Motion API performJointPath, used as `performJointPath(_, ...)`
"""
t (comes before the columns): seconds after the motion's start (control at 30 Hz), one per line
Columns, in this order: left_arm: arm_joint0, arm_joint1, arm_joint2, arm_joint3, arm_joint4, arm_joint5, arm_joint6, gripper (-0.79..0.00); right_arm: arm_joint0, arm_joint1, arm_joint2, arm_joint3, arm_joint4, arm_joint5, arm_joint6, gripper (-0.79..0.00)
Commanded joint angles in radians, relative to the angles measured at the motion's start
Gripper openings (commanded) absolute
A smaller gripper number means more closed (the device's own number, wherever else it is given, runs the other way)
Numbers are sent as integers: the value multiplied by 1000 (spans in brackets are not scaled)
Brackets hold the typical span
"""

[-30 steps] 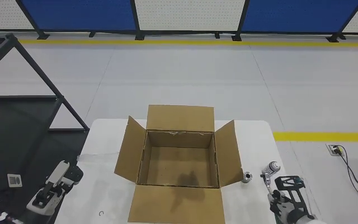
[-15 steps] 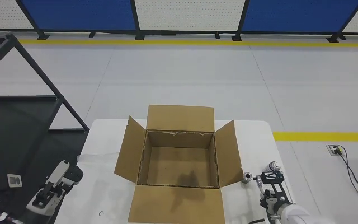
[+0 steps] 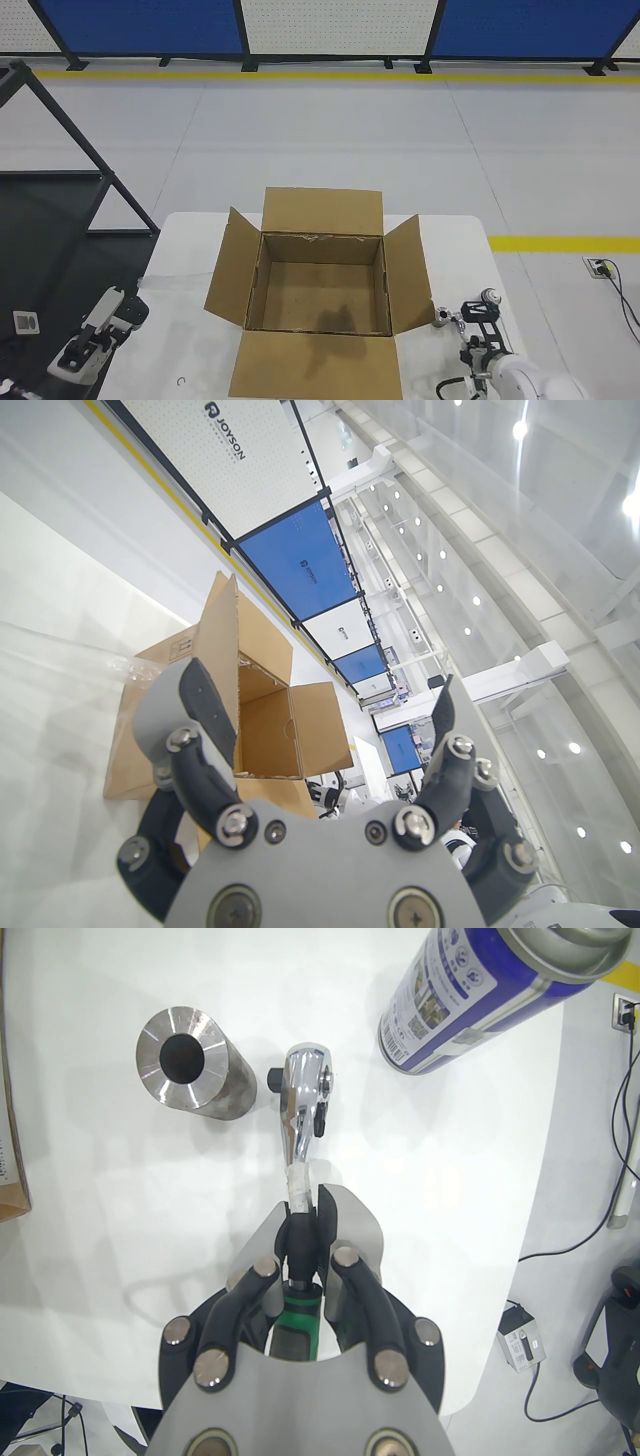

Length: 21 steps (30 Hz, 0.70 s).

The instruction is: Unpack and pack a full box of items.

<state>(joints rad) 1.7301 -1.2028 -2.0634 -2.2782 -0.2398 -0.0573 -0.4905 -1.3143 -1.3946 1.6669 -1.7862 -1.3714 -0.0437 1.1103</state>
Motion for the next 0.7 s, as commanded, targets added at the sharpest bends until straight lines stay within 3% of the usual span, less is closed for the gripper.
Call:
performJointPath(0.0, 0, 0, 0, 0, 0, 0, 0, 0, 6, 1, -2, 7, 0, 8, -3, -493)
performJointPath(0.07, 0, 0, 0, 0, 0, 0, 0, 0, 10, 3, -5, 12, -1, 13, -6, -459)
performJointPath(0.47, 0, 0, 0, 0, 0, 0, 0, 0, 26, 13, -6, 17, 9, 34, -10, -465)
performJointPath(0.67, 0, 0, 0, 0, 0, 0, 0, 0, -10, 16, 26, -97, 86, 38, -51, -449)
